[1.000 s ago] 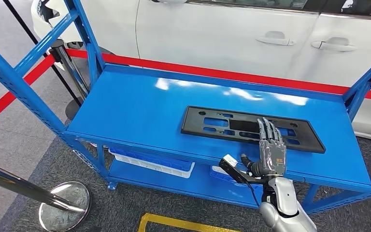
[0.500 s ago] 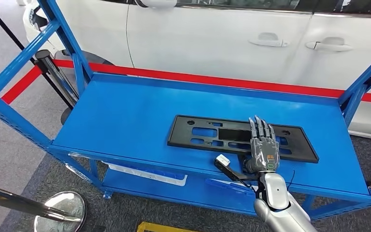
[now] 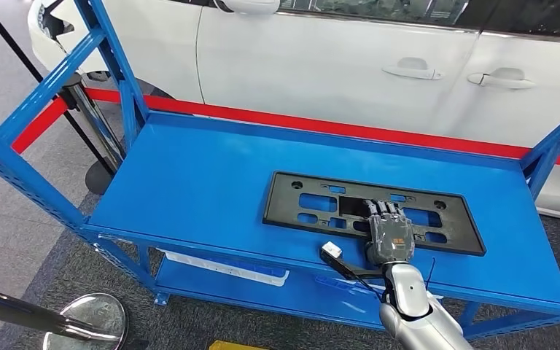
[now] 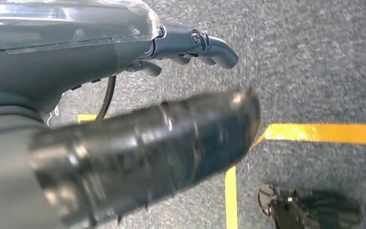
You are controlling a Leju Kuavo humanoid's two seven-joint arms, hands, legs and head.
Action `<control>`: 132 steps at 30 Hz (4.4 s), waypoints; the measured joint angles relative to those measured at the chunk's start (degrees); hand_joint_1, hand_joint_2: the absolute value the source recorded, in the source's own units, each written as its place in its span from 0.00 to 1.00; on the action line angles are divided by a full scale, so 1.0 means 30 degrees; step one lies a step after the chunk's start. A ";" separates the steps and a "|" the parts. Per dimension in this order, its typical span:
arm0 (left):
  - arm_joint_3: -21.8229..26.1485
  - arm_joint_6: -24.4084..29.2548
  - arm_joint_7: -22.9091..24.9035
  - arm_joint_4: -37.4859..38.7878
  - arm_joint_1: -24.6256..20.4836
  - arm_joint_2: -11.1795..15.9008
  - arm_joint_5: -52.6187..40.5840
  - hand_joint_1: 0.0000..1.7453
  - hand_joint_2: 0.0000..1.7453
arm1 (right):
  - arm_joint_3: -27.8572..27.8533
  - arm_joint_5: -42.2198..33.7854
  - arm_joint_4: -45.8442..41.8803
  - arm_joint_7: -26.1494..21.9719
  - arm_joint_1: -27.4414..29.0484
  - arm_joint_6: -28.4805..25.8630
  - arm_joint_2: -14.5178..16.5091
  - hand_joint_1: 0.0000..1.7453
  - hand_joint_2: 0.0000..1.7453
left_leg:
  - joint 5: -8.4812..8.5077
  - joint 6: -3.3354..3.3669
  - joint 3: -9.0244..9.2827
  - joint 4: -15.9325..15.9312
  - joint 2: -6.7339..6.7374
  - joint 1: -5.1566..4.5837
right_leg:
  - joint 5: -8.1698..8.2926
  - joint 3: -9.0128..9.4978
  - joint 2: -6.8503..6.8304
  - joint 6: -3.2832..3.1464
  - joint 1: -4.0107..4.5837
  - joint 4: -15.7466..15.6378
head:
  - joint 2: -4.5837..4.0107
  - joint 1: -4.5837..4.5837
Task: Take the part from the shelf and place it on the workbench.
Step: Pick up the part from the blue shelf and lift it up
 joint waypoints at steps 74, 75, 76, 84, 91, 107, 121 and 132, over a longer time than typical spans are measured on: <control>0.0976 0.0936 0.1490 -0.0129 -0.0282 -0.0193 0.0166 0.00 0.00 | -0.1457 0.4062 -1.7429 -0.1825 0.4862 -0.2587 -0.5770 1.00 1.00 | -0.1560 -0.1074 -0.2207 0.2804 -0.0082 0.0200 | 0.2223 0.2837 -0.0178 -0.0957 0.0017 -0.5548 | 0.0000 -0.0191; 0.1053 0.0920 0.1495 -0.0142 -0.0295 -0.0211 -0.0018 0.00 0.00 | -0.1462 0.4063 -1.7436 -0.1911 0.4876 -0.2587 -0.5809 1.00 1.00 | -0.2296 -0.1115 -0.2409 0.3983 -0.0081 0.0204 | 0.2395 0.2589 -0.0208 -0.1013 0.0062 -0.5518 | 0.0000 -0.0189; 0.1155 0.0903 0.1497 -0.0160 -0.0310 -0.0226 -0.0219 0.00 0.00 | -0.1466 0.4065 -1.7435 -0.1980 0.4897 -0.2587 -0.5827 1.00 1.00 | -0.2648 -0.1133 -0.2454 0.4884 -0.0081 0.0201 | 0.2560 0.2346 -0.0230 -0.1027 0.0110 -0.5474 | 0.0000 -0.0188; 0.1708 0.0721 0.1452 -0.0237 -0.0388 -0.0193 -0.0585 0.00 0.00 | -0.1471 0.4060 -1.7433 -0.1514 0.5071 -0.2587 -0.5987 1.00 1.00 | -0.1450 -0.0374 0.2054 -0.0473 -0.0105 -0.0179 | 0.3638 0.1138 -0.0300 -0.0585 0.0196 -0.5172 | 0.0000 -0.0188; 0.1810 0.0628 0.1328 -0.0244 -0.0398 -0.0226 -0.0608 0.00 0.00 | -0.1466 0.4065 -1.7396 -0.0357 0.5440 -0.2587 -0.6300 1.00 1.00 | -0.0014 0.0178 0.0826 -0.0797 0.0164 -0.0011 | 0.0023 -0.0015 -0.0146 0.0132 -0.0060 -0.0928 | 0.0000 -0.0179; 0.1865 0.0672 0.1202 -0.0251 -0.0310 -0.0281 -0.0800 0.00 0.00 | -0.1464 0.4065 -1.7367 0.0286 0.6024 -0.2608 -0.6317 1.00 1.00 | -0.3110 -0.1020 -0.2150 0.5069 0.0023 0.0218 | 0.2497 0.1959 -0.0167 -0.0951 0.0011 -0.5050 | 0.0000 -0.0224; 0.1872 0.0707 0.1310 -0.0251 -0.0393 -0.0364 -0.1131 0.00 0.00 | -0.1830 0.4065 -1.7353 0.1058 0.7234 -0.2621 -0.6588 1.00 1.00 | -0.0191 0.0402 0.1534 -0.1251 0.0209 -0.0229 | 0.0766 -0.0125 -0.0086 -0.0083 0.0129 -0.2096 | 0.0000 -0.0189; 0.1872 0.0623 0.0947 -0.0280 -0.0478 -0.0581 -0.1122 0.00 0.00 | -0.2869 0.4034 -1.7329 0.0076 0.7918 -0.2627 -0.6590 1.00 1.00 | 0.0814 -0.0662 -0.1147 0.0375 0.0225 -0.0103 | 0.1380 0.3256 0.0011 -0.0538 -0.0112 -0.5032 | 0.0004 -0.0249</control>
